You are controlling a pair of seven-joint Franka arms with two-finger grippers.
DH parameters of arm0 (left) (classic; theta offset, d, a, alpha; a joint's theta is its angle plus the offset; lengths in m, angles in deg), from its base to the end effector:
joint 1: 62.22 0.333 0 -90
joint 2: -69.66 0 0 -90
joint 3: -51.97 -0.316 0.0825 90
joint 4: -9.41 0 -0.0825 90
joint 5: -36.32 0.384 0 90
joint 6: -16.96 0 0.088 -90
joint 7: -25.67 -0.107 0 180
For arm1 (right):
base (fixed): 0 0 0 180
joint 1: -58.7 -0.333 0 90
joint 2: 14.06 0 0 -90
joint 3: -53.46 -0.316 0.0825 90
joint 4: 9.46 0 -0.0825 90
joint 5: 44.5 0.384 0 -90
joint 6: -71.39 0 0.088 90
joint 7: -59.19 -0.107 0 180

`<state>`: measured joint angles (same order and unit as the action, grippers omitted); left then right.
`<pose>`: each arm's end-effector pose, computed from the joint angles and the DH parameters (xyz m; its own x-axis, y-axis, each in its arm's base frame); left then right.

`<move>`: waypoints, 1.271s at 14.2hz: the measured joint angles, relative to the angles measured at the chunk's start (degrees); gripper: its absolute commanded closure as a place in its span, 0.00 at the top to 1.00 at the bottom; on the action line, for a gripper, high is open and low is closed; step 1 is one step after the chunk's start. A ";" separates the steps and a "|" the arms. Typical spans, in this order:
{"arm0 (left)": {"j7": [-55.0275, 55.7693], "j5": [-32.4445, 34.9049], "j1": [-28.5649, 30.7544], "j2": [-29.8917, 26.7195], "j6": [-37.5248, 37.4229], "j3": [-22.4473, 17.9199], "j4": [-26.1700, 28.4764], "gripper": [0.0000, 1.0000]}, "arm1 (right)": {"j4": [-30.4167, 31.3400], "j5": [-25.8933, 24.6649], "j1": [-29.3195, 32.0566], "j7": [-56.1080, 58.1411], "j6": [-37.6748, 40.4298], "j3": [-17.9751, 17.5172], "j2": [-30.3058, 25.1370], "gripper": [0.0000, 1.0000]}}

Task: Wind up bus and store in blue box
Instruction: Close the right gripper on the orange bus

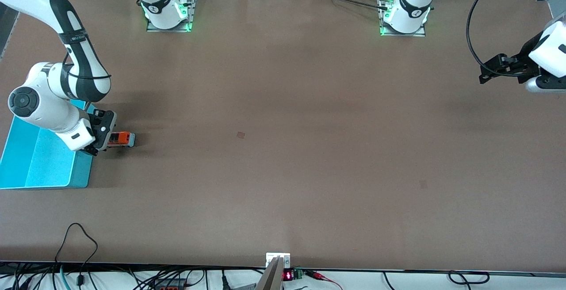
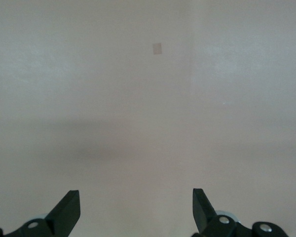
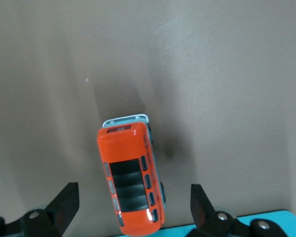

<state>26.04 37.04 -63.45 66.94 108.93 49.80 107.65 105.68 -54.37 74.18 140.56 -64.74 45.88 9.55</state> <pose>0.5387 0.0106 0.5855 0.9978 0.0222 -0.0619 0.0216 -0.9997 -0.0111 0.5946 -0.0864 0.2463 0.1693 0.9833 -0.0670 0.9846 -0.1718 -0.0333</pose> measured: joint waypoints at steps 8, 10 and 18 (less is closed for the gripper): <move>0.32 -0.29 0.00 0.33 -0.13 0.17 -0.33 1.00 | 1.18 -0.02 1.85 1.00 -3.84 -1.11 3.11 1.00; 0.32 -0.29 0.00 0.34 -0.21 0.17 -0.35 1.00 | 1.18 -0.02 1.85 1.00 -4.80 -1.46 3.57 1.00; 0.32 -0.29 0.00 0.35 -0.31 0.17 -0.36 1.00 | 1.18 -0.02 1.88 1.00 -7.78 -1.51 5.42 0.42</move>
<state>26.36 36.75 -63.44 67.29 108.62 49.97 107.29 106.86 -54.39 76.05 141.56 -72.52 44.37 14.97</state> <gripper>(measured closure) 0.000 0.137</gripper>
